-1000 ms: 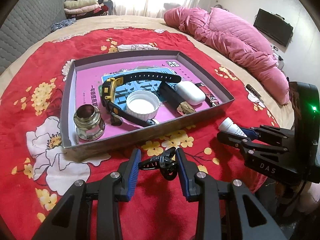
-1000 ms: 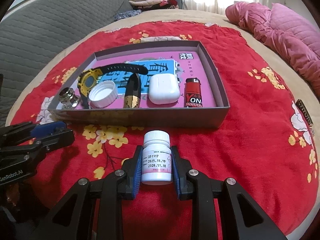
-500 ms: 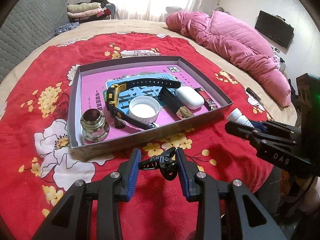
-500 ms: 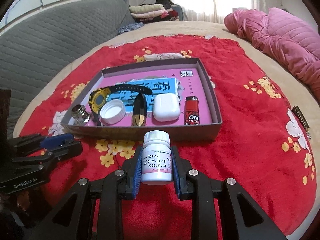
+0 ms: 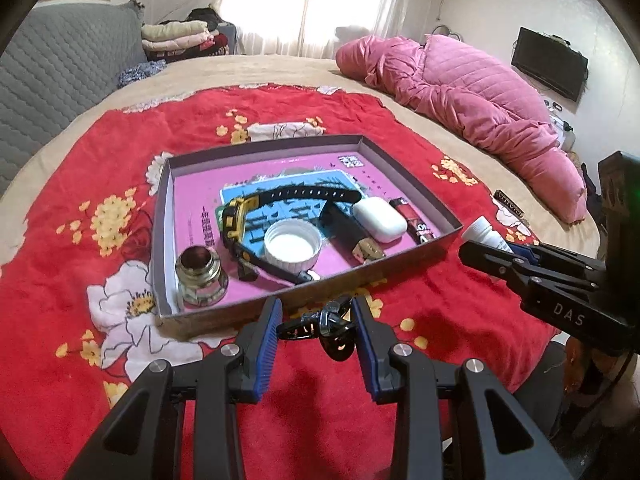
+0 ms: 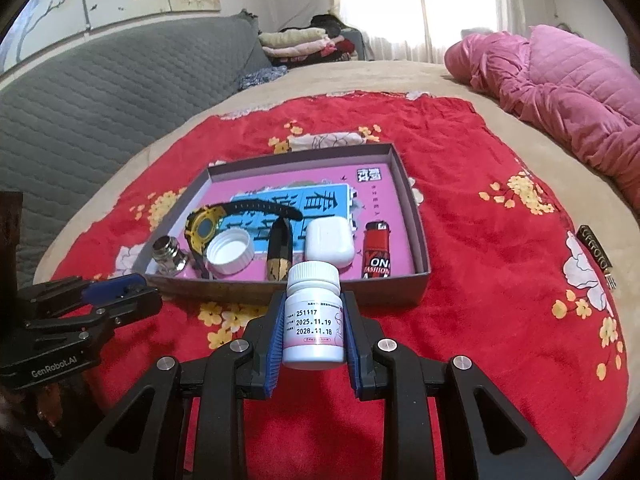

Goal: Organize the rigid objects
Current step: 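Grasp the white pill bottle with the right tool and lift it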

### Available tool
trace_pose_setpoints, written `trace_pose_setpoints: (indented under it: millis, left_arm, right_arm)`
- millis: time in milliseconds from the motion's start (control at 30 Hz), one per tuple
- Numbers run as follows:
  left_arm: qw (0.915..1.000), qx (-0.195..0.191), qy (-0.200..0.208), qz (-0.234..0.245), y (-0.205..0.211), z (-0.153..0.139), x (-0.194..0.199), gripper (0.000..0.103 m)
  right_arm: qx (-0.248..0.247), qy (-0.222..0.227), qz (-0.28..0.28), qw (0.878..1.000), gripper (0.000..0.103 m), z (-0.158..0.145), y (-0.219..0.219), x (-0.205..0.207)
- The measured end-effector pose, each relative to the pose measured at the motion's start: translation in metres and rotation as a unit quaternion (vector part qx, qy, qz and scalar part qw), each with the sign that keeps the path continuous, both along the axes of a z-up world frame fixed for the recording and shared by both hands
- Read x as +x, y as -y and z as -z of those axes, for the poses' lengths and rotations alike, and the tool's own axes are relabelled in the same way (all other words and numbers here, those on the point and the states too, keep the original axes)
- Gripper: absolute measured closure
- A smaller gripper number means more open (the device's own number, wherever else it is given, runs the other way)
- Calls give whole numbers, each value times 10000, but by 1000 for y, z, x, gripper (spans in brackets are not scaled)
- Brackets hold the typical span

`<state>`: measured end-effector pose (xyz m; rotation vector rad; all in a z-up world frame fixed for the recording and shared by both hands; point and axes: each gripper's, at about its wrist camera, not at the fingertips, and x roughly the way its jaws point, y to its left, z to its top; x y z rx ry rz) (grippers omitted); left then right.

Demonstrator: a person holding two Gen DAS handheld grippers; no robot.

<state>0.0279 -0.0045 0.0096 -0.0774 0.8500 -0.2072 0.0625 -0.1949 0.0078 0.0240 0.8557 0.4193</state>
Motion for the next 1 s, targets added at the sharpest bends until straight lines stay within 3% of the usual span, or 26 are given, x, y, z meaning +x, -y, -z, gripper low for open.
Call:
trace_pose_setpoints:
  millis: [167,567,733,1000]
  left_arm:
    - [10000,20,74,51,5,-4,3,67]
    - [9992,-327,232,-94,6,-18,26,67]
    - [9991,-149,393,-72,14,-24,31,67]
    - [9987,-168,485,-41,20,-33,40,67]
  right_arm:
    - [31,55,48,10000,76,-2,4,3]
    - [12,242,147,9996,76,-11,9,12]
    - [92,285,243,9993,76,-17,13,19]
    - [201,430,384,9981,76,-32,18,30]
